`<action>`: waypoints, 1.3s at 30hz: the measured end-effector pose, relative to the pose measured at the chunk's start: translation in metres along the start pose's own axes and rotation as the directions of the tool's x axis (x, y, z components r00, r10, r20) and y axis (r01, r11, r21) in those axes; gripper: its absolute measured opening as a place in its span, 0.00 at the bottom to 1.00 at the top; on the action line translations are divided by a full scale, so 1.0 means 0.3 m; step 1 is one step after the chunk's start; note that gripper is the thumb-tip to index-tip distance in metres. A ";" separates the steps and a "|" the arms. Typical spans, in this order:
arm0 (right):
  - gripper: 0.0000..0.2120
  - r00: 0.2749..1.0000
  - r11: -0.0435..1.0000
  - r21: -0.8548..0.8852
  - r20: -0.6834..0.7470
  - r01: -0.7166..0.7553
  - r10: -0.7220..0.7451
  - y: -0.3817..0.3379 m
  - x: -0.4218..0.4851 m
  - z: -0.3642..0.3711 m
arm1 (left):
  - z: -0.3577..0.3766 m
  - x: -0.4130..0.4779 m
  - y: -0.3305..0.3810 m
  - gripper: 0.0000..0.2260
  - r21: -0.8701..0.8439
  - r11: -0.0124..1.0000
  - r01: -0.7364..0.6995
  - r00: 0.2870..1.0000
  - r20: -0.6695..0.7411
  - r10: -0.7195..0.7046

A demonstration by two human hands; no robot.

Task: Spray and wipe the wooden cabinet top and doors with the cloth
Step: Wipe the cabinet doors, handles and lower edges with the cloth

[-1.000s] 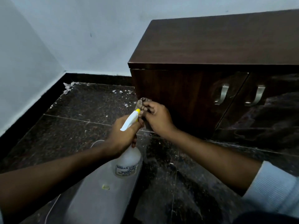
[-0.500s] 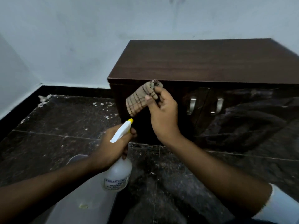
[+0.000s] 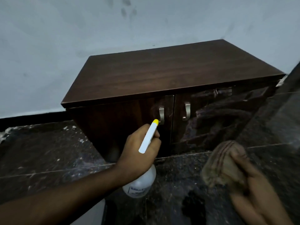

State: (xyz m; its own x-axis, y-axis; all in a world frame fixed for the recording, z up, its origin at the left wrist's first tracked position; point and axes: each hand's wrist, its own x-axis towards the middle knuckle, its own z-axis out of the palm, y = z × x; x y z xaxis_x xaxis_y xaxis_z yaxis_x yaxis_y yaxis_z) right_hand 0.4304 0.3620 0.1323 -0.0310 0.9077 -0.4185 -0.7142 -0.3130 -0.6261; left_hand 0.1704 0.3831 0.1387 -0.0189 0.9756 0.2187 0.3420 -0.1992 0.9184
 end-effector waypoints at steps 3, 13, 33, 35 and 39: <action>0.30 0.983 0.986 -0.027 -0.088 -0.164 0.161 0.129 0.005 -0.001 | 0.004 -0.015 0.000 0.03 0.011 1.000 0.000 1.000 -0.018 0.000; 0.13 0.927 0.877 -0.343 -0.043 0.336 -0.372 0.223 0.038 0.102 | -0.012 -0.015 0.001 0.05 0.030 0.999 0.026 0.999 -0.023 -0.025; 0.19 0.566 0.109 -0.684 0.492 0.722 -0.661 0.303 0.306 0.291 | -0.054 -0.043 -0.005 0.05 -0.039 0.996 0.079 0.995 -0.060 -0.081; 0.19 0.497 0.067 -0.638 0.524 0.767 -0.692 0.254 0.300 0.334 | -0.058 -0.039 -0.007 0.05 -0.042 0.996 0.077 0.995 -0.060 -0.080; 0.20 0.413 -0.025 -0.632 0.536 0.775 -0.736 0.230 0.303 0.385 | -0.067 -0.032 -0.008 0.05 -0.065 0.994 0.086 0.993 -0.069 -0.091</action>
State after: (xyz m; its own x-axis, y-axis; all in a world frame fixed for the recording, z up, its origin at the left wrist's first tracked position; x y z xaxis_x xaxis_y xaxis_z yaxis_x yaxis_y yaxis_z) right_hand 0.2974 0.4553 0.1270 0.1375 0.7555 0.6406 0.4357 0.5347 -0.7241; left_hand 0.1508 0.3725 0.1411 -0.1146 0.9809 0.1569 0.2775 -0.1200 0.9532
